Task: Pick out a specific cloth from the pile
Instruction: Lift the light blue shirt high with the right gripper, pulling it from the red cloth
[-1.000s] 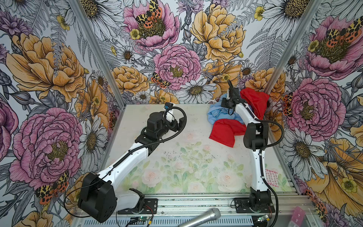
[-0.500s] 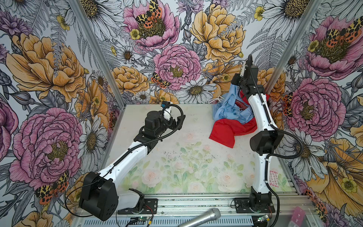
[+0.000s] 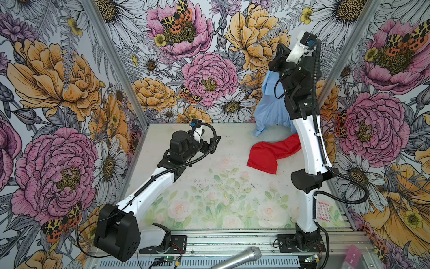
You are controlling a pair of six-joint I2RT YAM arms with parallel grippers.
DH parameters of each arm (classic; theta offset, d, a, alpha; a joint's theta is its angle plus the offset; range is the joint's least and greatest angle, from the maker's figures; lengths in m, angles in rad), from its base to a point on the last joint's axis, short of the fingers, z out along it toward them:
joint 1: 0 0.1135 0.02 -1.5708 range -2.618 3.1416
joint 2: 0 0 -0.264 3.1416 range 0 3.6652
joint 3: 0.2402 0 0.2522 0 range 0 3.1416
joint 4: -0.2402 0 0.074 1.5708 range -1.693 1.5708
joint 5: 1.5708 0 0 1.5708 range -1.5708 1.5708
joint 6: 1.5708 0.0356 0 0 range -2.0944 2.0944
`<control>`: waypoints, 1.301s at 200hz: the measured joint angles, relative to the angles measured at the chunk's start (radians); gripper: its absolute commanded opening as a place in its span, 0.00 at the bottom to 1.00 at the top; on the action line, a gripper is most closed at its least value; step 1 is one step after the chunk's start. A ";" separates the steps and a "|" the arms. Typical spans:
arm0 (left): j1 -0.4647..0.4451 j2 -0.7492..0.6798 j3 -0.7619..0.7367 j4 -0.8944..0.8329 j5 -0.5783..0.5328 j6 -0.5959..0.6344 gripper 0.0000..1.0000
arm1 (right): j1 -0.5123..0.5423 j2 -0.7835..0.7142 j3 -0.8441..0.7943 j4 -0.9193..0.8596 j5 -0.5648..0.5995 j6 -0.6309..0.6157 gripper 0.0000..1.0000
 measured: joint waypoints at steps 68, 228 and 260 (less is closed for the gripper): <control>-0.025 -0.017 -0.026 0.043 0.039 0.107 0.99 | 0.019 -0.200 -0.280 0.119 0.002 0.005 0.00; -0.109 -0.055 -0.059 0.066 0.043 0.200 0.92 | -0.041 -0.177 -0.212 0.323 0.260 0.340 0.00; -0.125 -0.055 -0.087 0.110 0.082 0.216 0.90 | -0.021 -0.420 -0.745 0.451 0.172 0.383 0.00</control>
